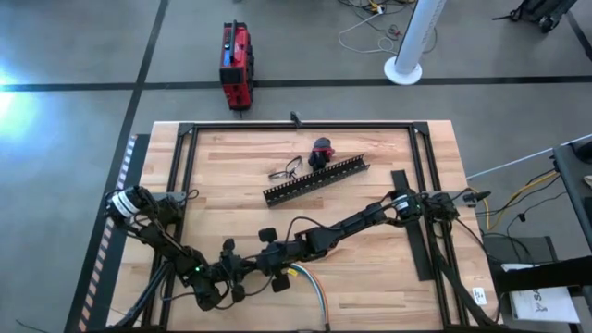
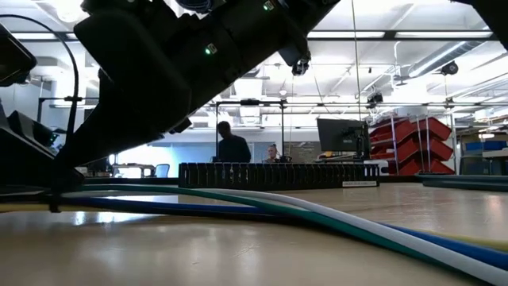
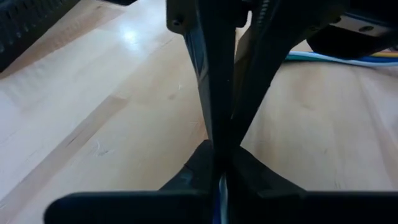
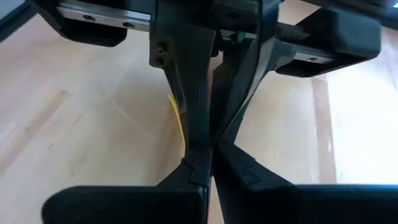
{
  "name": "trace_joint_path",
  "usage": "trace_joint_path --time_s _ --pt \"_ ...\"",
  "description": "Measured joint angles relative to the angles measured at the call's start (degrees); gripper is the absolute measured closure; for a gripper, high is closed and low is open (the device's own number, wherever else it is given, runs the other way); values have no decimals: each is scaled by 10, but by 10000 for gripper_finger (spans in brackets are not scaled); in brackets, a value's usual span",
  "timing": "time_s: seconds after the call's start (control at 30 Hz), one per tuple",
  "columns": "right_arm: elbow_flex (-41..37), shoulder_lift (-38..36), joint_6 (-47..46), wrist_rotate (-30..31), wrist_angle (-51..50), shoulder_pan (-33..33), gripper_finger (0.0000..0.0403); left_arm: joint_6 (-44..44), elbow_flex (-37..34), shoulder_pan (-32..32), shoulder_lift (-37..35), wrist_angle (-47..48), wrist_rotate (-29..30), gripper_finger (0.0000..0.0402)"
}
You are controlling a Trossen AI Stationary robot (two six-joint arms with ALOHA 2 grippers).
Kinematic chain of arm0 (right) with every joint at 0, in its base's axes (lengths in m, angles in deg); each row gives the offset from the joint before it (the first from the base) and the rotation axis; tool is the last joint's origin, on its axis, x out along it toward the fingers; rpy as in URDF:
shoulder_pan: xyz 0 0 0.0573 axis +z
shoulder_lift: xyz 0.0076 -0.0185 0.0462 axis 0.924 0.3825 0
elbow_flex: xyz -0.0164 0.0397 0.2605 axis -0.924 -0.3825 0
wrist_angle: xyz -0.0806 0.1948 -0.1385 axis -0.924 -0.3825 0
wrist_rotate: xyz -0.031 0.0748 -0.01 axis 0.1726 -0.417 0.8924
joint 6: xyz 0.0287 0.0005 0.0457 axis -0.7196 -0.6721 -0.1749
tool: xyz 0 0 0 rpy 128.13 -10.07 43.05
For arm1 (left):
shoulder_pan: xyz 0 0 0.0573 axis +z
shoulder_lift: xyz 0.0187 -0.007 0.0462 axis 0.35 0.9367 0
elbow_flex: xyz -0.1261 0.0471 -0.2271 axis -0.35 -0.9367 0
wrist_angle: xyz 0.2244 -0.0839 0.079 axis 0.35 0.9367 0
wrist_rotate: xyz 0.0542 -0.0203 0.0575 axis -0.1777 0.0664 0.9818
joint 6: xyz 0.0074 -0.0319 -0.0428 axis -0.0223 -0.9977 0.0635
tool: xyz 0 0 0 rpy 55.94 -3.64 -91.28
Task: Ziptie cables
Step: Wrap the cable wires with black zip tie
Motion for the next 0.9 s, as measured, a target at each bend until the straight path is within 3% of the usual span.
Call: trace_joint_path --time_s 0.33,0.73,0.9 --pt "9 -3 17 33 -15 3 403 -26 -25 1 -1 4 -8 399" --pt "9 -72 43 42 -26 10 403 -40 -37 0 0 3 -21 399" --pt "10 -99 45 41 -49 18 403 -37 -37 1 -4 3 -23 377"
